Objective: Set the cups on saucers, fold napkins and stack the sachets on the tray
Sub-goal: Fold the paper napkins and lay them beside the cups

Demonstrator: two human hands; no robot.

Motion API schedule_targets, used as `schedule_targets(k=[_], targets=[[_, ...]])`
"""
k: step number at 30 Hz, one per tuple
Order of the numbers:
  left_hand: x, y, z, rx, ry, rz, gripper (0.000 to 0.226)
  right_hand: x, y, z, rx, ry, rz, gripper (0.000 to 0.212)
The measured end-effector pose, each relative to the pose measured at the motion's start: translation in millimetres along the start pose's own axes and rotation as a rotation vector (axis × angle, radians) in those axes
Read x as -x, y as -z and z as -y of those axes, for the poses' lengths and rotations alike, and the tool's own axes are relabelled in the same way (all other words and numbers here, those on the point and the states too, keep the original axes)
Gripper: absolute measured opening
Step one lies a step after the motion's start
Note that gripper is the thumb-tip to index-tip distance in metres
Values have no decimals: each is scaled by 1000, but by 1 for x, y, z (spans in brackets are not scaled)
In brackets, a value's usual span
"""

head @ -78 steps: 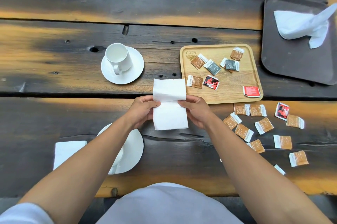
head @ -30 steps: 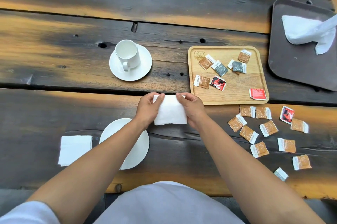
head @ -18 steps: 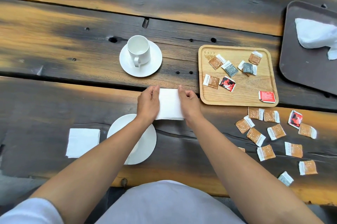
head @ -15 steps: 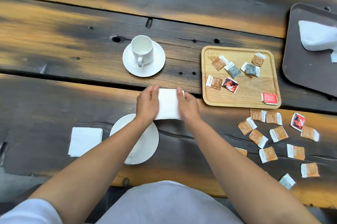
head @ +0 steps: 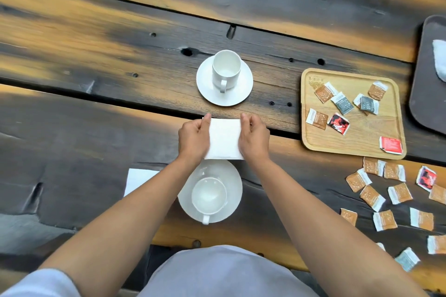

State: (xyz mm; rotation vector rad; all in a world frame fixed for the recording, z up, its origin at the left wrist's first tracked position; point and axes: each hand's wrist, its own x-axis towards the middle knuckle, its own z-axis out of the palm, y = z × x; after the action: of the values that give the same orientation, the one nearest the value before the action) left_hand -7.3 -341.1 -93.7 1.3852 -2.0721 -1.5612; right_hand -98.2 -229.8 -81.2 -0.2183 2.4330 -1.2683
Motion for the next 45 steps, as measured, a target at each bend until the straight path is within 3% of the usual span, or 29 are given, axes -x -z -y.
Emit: schedule_targets(k=[13,20,28,39,45], targets=[[-116,92,39,-296,-65,-47,58,-34,-138,60,152,32,-11,33],[-189,112,49,-314,-25,9,59,-78,-192,77,187,-41,0,29],[-249,106,40,-400,-48,-10,55,-123,-216,90,251,-91,-8,35],[-284,93,28,-618,-143,-90,51,-143,-224,98,219,-94,30,20],[-284,87,28,-782,-313,-67,38,-145,-222,100,299,-34,45,19]])
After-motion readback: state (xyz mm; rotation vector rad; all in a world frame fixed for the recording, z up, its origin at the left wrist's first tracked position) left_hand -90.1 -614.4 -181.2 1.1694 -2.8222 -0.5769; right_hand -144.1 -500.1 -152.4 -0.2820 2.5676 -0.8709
